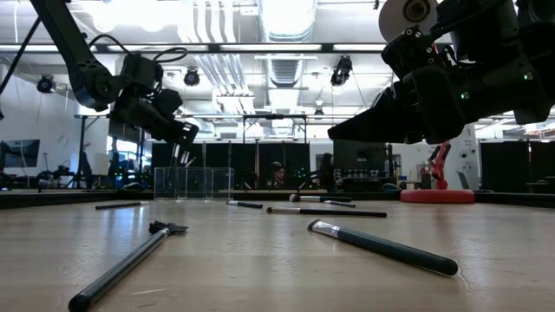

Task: Put items in baskets/containers
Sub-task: Put the black powder brush into the transparent organizer

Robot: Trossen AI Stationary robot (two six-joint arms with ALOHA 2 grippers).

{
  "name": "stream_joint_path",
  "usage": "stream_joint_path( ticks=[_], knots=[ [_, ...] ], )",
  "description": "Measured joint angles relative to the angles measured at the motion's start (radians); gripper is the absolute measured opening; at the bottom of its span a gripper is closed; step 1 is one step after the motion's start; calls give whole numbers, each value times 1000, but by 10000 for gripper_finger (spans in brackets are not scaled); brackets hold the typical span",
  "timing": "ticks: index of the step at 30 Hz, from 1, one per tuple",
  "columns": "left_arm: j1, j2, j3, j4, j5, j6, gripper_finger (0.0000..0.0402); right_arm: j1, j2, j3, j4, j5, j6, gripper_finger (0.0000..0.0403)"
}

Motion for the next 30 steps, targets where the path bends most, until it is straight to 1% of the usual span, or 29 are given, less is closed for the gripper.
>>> stream_joint_path(
  ticks=[3, 6, 13, 18, 23, 26, 30],
  knots=[
    [0, 0, 0, -9, -5, -5, 32, 0, 0, 0, 0, 0, 0, 8],
    [0, 0, 0, -19, -3, -10, 35, 0, 0, 0, 0, 0, 0, 8],
    [1, 0, 16, -90, 25, -21, 21, 0, 0, 0, 0, 0, 0, 8],
    [0, -7, 50, -217, 25, -43, 2, 0, 0, 0, 0, 0, 0, 8],
    [0, -14, 95, -367, 35, -75, 0, 0, 0, 0, 0, 0, 0, 8],
    [0, -22, 133, -471, 46, -118, 0, 0, 0, 0, 0, 0, 0, 8],
    [-5, -40, 171, -593, 58, -126, 0, 0, 0, 0, 0, 0, 0, 8]
  ],
)
